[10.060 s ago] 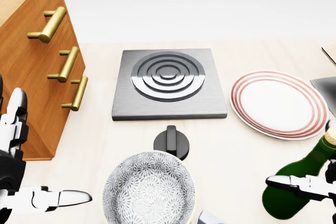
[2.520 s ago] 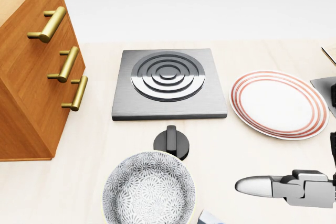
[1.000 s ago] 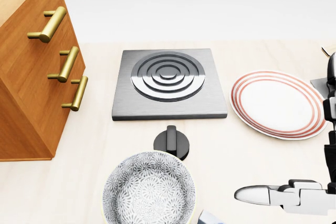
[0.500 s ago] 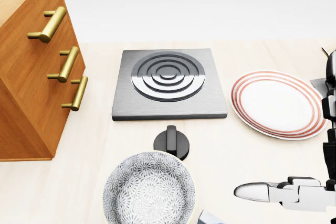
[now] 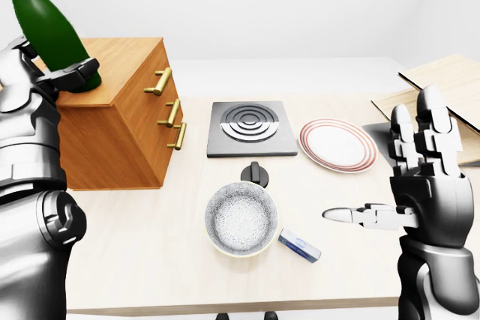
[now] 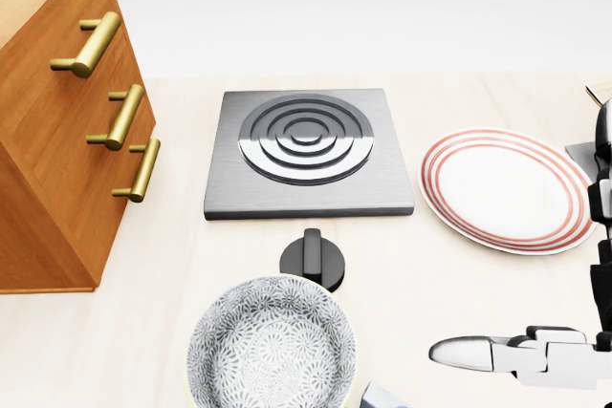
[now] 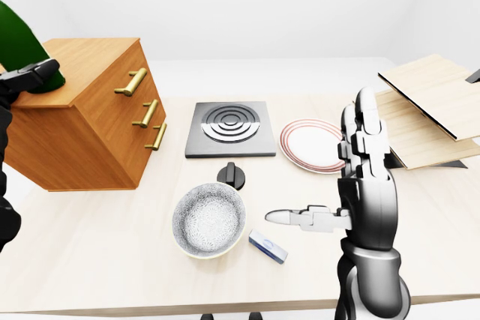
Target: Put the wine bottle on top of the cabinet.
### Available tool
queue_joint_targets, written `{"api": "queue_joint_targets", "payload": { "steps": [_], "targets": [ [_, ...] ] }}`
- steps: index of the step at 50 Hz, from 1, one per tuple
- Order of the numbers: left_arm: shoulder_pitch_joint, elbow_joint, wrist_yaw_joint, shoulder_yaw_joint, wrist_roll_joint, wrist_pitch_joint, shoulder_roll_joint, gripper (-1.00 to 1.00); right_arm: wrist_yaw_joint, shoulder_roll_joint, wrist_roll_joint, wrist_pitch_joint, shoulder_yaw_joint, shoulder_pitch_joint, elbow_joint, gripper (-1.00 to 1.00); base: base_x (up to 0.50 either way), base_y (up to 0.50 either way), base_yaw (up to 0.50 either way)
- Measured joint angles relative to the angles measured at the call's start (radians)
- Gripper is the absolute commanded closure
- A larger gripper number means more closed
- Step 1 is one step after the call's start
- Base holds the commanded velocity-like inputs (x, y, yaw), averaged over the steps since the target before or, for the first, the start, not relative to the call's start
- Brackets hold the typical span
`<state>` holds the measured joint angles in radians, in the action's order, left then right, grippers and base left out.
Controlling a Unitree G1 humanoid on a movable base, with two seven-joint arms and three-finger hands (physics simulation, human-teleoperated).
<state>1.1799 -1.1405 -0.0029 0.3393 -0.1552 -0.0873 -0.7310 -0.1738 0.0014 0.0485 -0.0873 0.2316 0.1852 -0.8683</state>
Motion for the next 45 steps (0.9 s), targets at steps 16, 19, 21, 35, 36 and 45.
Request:
{"api": "queue_joint_targets", "payload": {
  "steps": [16,19,21,35,36,45],
  "targets": [
    [-0.004,0.001,-0.009,-0.007,-0.021,0.000,-0.005,-1.00,0.001,0.000,0.004,0.000,-0.003,-0.003,-0.002,-1.00,0.00,0.00,0.00],
    [-0.005,0.002,-0.010,-0.008,-0.024,0.000,-0.006,-1.00,0.001,-0.001,0.004,0.000,-0.003,-0.005,-0.002,-1.00,0.00,0.00,0.00],
    [-0.006,0.003,-0.012,-0.010,-0.026,0.000,-0.007,-1.00,0.002,-0.001,0.004,0.000,-0.003,-0.007,-0.001,-1.00,-0.01,0.00,0.00],
    [-0.025,0.146,-0.083,-0.017,-0.057,0.000,-0.079,-1.00,0.011,-0.004,0.008,0.000,-0.015,-0.019,0.025,-1.00,0.00,0.00,0.00],
    [-0.033,0.185,-0.092,-0.014,-0.067,0.000,-0.088,-1.00,0.012,-0.004,0.008,0.000,-0.016,-0.019,0.026,-1.00,0.00,0.00,0.00],
    [-0.198,0.685,-0.108,0.078,-0.221,0.000,-0.163,-1.00,0.013,-0.004,0.009,0.000,-0.022,-0.012,0.019,-1.00,0.00,0.00,0.00]
  ]
}}
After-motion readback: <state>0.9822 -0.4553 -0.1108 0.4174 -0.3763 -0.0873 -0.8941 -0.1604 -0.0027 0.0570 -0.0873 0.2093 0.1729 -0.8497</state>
